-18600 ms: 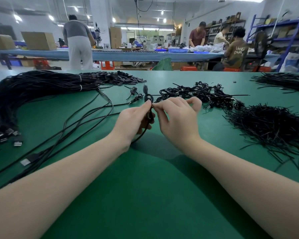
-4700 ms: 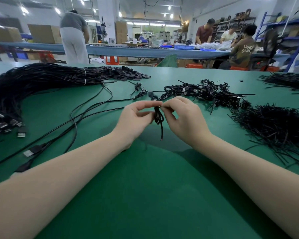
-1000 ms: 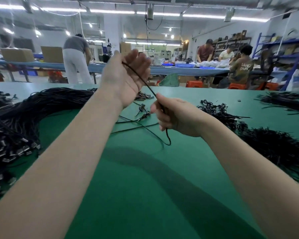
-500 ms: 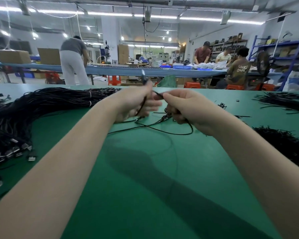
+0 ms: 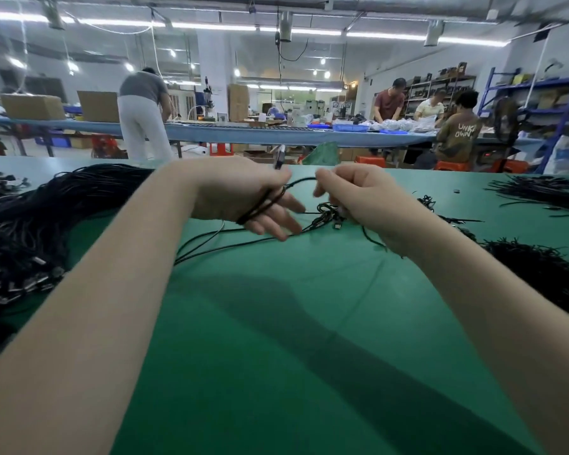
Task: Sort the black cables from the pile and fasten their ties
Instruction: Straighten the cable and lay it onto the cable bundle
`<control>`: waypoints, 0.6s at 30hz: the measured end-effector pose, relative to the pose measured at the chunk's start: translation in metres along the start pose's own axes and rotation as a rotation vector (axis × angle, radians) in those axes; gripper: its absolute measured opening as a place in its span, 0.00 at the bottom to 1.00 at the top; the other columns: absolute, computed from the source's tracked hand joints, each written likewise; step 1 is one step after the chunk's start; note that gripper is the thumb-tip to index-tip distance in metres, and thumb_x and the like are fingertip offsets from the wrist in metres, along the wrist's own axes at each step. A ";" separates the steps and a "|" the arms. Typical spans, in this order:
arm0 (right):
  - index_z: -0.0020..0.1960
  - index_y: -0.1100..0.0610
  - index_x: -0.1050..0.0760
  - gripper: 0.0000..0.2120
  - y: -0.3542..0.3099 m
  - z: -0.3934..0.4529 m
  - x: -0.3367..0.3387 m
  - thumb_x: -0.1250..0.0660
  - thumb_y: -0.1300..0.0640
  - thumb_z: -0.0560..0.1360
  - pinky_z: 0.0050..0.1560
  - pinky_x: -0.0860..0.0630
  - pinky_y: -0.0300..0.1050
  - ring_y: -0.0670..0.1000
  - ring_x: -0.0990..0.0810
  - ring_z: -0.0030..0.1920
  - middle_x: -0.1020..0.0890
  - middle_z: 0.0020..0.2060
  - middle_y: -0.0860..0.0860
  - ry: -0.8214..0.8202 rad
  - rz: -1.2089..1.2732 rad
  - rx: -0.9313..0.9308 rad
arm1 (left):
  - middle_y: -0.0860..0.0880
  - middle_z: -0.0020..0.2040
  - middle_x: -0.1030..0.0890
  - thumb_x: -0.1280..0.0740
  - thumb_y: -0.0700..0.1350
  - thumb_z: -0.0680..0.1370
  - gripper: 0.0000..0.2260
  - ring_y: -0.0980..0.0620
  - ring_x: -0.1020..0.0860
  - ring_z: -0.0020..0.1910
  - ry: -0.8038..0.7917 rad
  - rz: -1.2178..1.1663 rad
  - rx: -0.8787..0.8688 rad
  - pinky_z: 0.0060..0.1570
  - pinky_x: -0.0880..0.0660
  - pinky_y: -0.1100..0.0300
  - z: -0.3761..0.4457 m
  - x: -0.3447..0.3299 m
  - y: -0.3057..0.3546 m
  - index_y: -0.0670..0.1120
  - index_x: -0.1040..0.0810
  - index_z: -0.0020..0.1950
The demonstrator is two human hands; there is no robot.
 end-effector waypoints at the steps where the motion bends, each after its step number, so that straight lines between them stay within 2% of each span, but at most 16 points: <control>1: 0.41 0.51 0.22 0.14 -0.006 -0.001 -0.009 0.41 0.48 0.81 0.27 0.37 0.37 0.44 0.35 0.25 0.30 0.25 0.44 -0.075 0.104 0.018 | 0.49 0.48 0.14 0.50 0.59 0.82 0.24 0.54 0.16 0.45 0.073 -0.096 -0.045 0.41 0.22 0.62 0.006 0.000 0.004 0.45 0.21 0.56; 2: 0.45 0.51 0.23 0.13 -0.007 -0.004 -0.021 0.43 0.50 0.82 0.27 0.37 0.36 0.44 0.35 0.25 0.30 0.24 0.43 -0.167 0.219 0.005 | 0.49 0.47 0.14 0.49 0.57 0.83 0.22 0.54 0.17 0.47 0.140 -0.245 -0.130 0.44 0.21 0.60 0.009 0.004 0.010 0.45 0.21 0.56; 4: 0.49 0.51 0.23 0.12 0.001 -0.010 -0.043 0.45 0.50 0.82 0.31 0.37 0.38 0.45 0.35 0.27 0.32 0.26 0.45 -0.345 0.381 -0.075 | 0.48 0.50 0.15 0.50 0.55 0.84 0.21 0.53 0.17 0.50 0.212 -0.538 -0.330 0.45 0.20 0.60 0.003 0.014 0.025 0.44 0.22 0.60; 6: 0.49 0.49 0.22 0.13 0.019 -0.017 -0.058 0.44 0.49 0.82 0.33 0.35 0.40 0.46 0.34 0.28 0.33 0.29 0.46 -0.507 0.387 -0.171 | 0.47 0.52 0.15 0.51 0.54 0.84 0.22 0.52 0.17 0.50 0.207 -0.741 -0.498 0.44 0.20 0.62 -0.007 0.021 0.040 0.42 0.24 0.63; 8: 0.47 0.49 0.21 0.14 0.042 -0.024 -0.065 0.43 0.46 0.81 0.33 0.35 0.39 0.46 0.35 0.29 0.34 0.30 0.46 -0.609 0.348 -0.271 | 0.49 0.44 0.15 0.51 0.53 0.84 0.23 0.54 0.17 0.42 0.125 -0.829 -0.605 0.39 0.23 0.65 -0.020 0.020 0.051 0.43 0.20 0.58; 9: 0.46 0.50 0.21 0.14 0.052 -0.025 -0.063 0.42 0.45 0.80 0.32 0.35 0.38 0.46 0.36 0.28 0.35 0.30 0.46 -0.599 0.298 -0.323 | 0.52 0.38 0.17 0.50 0.53 0.84 0.23 0.56 0.19 0.36 0.072 -0.818 -0.621 0.35 0.25 0.66 -0.025 0.017 0.055 0.45 0.17 0.52; 11: 0.43 0.53 0.22 0.17 0.067 -0.019 -0.047 0.39 0.40 0.77 0.28 0.39 0.38 0.45 0.38 0.26 0.35 0.29 0.46 -0.439 0.093 -0.362 | 0.55 0.27 0.25 0.48 0.52 0.83 0.24 0.58 0.27 0.26 -0.047 -0.693 -0.581 0.29 0.31 0.67 -0.032 0.010 0.056 0.47 0.16 0.41; 13: 0.41 0.56 0.23 0.21 0.065 -0.009 -0.019 0.35 0.37 0.73 0.26 0.41 0.39 0.46 0.40 0.25 0.35 0.28 0.47 -0.167 -0.070 -0.317 | 0.54 0.24 0.27 0.46 0.53 0.82 0.23 0.58 0.30 0.22 -0.125 -0.376 -0.415 0.26 0.33 0.67 -0.027 -0.004 0.046 0.46 0.17 0.38; 15: 0.42 0.58 0.23 0.21 0.049 -0.002 0.003 0.32 0.39 0.72 0.25 0.41 0.37 0.46 0.40 0.25 0.35 0.27 0.47 0.045 -0.060 -0.228 | 0.51 0.28 0.22 0.47 0.55 0.83 0.25 0.57 0.29 0.22 -0.074 0.025 -0.152 0.24 0.34 0.67 -0.011 -0.015 0.022 0.44 0.16 0.44; 16: 0.41 0.57 0.23 0.19 0.036 0.000 0.009 0.32 0.41 0.73 0.25 0.41 0.36 0.46 0.39 0.24 0.34 0.25 0.46 0.099 -0.042 -0.167 | 0.50 0.32 0.18 0.50 0.56 0.83 0.25 0.57 0.27 0.24 -0.009 0.156 -0.060 0.25 0.34 0.67 -0.003 -0.016 0.015 0.42 0.17 0.49; 17: 0.39 0.55 0.23 0.16 0.023 0.002 0.011 0.34 0.43 0.75 0.25 0.40 0.36 0.45 0.38 0.24 0.34 0.24 0.45 0.125 -0.026 -0.107 | 0.49 0.37 0.15 0.51 0.57 0.84 0.25 0.56 0.24 0.26 0.065 0.202 -0.023 0.27 0.34 0.66 0.003 -0.016 0.012 0.42 0.20 0.54; 18: 0.39 0.53 0.22 0.14 0.010 0.002 0.009 0.36 0.46 0.78 0.25 0.40 0.36 0.45 0.38 0.23 0.33 0.24 0.45 0.119 -0.001 -0.057 | 0.49 0.42 0.14 0.52 0.58 0.83 0.25 0.56 0.21 0.30 0.140 0.151 -0.035 0.30 0.32 0.65 0.010 -0.015 0.012 0.42 0.23 0.56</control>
Point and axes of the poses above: each hand's wrist, its own z-axis towards the middle knuckle, its own x-axis out of the back of the hand, y = z × x, the point moved 7 cm from there along z, towards the middle knuckle
